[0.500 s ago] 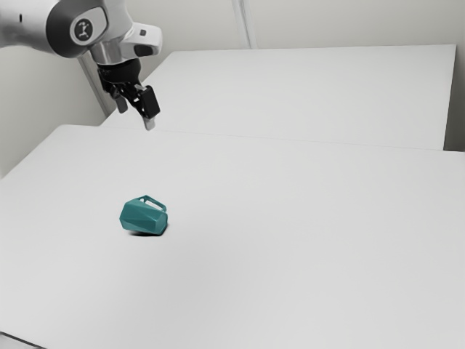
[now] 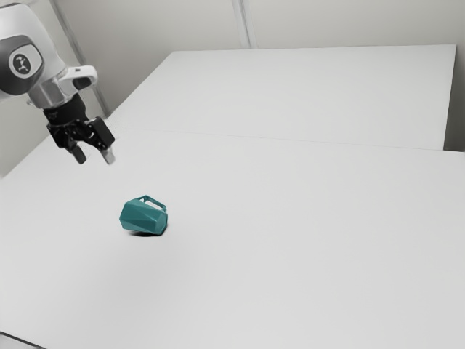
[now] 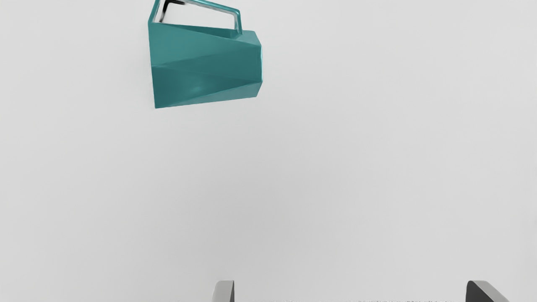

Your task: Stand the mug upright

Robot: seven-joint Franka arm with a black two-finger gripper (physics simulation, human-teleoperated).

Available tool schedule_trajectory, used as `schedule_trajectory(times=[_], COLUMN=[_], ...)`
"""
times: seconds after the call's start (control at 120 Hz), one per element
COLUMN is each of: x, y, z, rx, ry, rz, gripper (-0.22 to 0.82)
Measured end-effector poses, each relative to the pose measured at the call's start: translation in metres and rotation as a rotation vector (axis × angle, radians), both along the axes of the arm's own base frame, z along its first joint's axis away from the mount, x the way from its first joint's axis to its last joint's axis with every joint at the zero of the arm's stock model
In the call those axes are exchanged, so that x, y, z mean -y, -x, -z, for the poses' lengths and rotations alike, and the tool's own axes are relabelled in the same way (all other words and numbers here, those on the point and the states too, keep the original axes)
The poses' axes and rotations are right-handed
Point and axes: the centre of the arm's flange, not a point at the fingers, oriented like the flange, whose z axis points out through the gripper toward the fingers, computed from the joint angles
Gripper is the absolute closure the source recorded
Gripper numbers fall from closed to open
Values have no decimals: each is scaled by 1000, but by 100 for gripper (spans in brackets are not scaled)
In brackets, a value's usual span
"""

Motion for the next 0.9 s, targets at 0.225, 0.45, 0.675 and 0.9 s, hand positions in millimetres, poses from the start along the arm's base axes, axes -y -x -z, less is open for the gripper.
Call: schedule_trajectory(times=[0.225,0.45,0.675,0.9], x=[-67,-127,-165,-173], y=[15,1,-22,-59], z=[45,115,171,215], rx=[-40,-65,-4,74], ry=[140,281,372,428], rz=[-102,-113,-60,32], gripper=[0,0,0,0])
